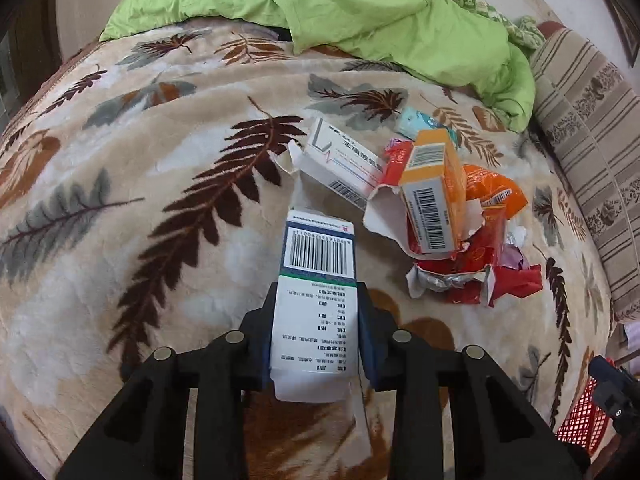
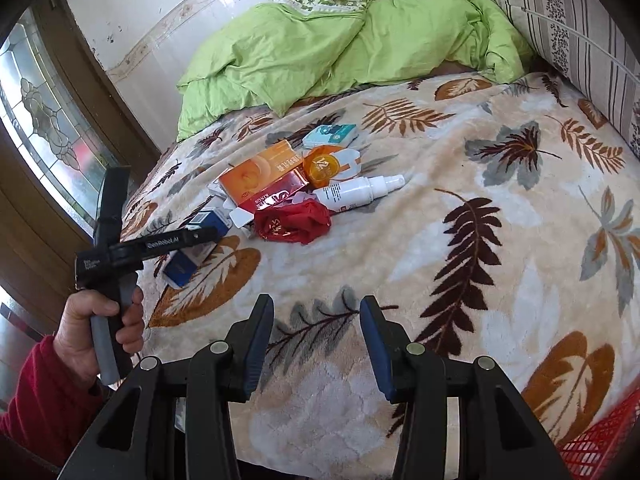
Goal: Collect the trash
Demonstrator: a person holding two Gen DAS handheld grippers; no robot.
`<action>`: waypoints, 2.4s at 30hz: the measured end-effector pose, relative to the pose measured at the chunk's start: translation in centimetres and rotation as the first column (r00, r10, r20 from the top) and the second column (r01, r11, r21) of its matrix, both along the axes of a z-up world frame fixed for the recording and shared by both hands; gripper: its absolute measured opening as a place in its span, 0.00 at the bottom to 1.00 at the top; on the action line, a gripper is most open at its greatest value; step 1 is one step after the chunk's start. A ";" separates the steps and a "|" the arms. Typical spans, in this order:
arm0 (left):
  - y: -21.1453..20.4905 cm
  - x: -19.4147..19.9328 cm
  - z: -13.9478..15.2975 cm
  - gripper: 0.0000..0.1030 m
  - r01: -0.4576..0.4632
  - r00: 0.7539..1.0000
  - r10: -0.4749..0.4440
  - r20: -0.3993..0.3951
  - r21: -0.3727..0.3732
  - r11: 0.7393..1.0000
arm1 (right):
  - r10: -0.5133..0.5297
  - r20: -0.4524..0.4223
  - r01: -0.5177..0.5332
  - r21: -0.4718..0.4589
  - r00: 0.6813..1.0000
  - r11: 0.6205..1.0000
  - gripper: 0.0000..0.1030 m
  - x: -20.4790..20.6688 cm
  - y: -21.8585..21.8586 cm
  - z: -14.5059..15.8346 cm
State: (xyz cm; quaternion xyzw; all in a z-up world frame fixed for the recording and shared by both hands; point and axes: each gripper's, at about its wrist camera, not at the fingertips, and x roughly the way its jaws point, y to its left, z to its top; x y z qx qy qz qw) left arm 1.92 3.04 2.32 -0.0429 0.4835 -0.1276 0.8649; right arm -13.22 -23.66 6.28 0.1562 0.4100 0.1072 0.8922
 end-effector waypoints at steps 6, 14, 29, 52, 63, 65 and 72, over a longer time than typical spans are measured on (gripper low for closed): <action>0.6 -2.9 1.3 0.30 -0.063 0.998 0.063 0.028 0.013 0.998 | 0.024 -0.022 -0.024 0.008 0.999 1.000 0.46 0.6 0.6 -0.2; 3.0 -7.2 3.2 0.30 -0.164 0.979 0.169 0.114 -0.051 0.985 | 0.035 -0.043 -0.033 0.044 0.998 0.998 0.46 6.3 1.2 -0.3; 3.3 -7.0 2.8 0.31 -0.158 0.979 0.163 0.119 -0.054 0.986 | 0.278 -0.142 -0.263 0.117 0.950 0.958 0.37 8.6 6.2 -2.9; 2.4 -9.8 4.1 0.31 -0.128 0.975 0.139 0.173 -0.076 0.989 | 0.206 -0.047 -0.211 -0.161 0.977 0.964 0.37 7.6 7.9 -2.4; -1.2 -11.6 5.2 0.31 -0.042 0.955 0.030 0.295 0.033 0.999 | 0.078 0.154 -0.054 -0.154 0.985 0.987 0.37 2.7 6.6 0.9; -1.7 -11.7 5.2 0.31 -0.032 0.953 0.017 0.302 0.044 0.999 | 0.069 0.177 -0.042 -0.154 0.982 0.987 0.37 2.4 6.4 1.2; -2.7 -12.1 5.2 0.31 -0.015 0.945 -0.012 0.328 0.081 0.997 | 0.017 0.170 0.003 -0.119 0.985 0.993 0.37 2.8 4.9 1.3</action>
